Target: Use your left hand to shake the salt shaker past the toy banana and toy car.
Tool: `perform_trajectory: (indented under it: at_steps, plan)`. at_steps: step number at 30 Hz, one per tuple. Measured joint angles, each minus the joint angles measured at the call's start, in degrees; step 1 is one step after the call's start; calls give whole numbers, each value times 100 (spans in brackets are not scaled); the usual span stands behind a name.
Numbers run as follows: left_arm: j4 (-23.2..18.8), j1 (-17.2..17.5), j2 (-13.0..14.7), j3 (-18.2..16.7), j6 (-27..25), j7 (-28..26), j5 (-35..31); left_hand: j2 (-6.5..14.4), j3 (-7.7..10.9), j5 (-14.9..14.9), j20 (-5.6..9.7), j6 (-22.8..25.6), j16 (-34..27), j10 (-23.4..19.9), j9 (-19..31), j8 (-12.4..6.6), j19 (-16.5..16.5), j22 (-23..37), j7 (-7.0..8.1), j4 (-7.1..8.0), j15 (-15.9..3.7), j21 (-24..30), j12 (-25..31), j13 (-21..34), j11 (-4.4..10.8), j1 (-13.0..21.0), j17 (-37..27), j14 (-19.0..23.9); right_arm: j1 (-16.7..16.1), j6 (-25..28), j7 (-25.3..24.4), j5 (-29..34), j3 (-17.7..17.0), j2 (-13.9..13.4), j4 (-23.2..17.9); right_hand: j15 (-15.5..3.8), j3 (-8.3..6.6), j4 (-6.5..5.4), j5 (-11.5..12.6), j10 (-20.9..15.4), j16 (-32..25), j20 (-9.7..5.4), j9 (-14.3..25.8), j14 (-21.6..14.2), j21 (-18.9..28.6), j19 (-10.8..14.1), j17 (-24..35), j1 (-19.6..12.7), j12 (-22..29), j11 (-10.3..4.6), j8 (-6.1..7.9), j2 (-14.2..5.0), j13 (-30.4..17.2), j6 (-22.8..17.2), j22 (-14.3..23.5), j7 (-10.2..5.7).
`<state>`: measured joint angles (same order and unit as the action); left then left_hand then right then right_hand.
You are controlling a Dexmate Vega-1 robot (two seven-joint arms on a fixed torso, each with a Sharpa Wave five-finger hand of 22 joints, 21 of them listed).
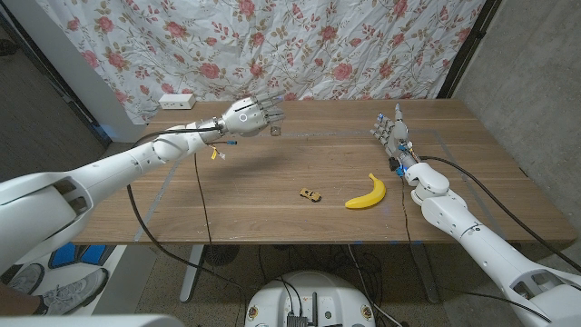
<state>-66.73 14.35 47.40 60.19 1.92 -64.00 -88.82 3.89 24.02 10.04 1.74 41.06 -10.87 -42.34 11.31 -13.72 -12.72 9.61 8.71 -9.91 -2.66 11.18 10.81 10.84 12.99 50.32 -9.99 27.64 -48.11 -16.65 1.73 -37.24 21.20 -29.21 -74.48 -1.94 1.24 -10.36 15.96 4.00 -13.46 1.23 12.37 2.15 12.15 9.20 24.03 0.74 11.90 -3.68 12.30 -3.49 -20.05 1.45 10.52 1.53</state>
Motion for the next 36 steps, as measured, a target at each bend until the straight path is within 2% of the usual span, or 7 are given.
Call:
perform_trajectory:
  at_steps: [25, 36]
  plan:
    - [-332, 221, 231, 231, 87, 0, -32, 26, -15, 14, 0, 1, 0, 0, 2, -29, 0, 0, -1, -15, 0, 0, 0, -1, 0, 30, 0, 0, 0, 2, 0, 0, 0, 0, 3, 0, 0, 0, 0, 0, 0, 0, 0, 0, 0, 0, 0, 0, 0, 0, 0, 0, 0, 0, 0, 0]
    - [-376, 363, 223, 150, 108, 0, -28, 1, -15, 14, 0, 1, 0, 0, 1, -19, 0, 0, -1, -16, 0, 0, 0, -1, 0, 53, 0, 0, 0, 3, 0, 0, 0, 0, 3, 0, 0, 0, 0, 0, 0, 0, 0, 0, 0, 0, 0, 0, 0, 0, 0, 0, 0, 0, 0, 0]
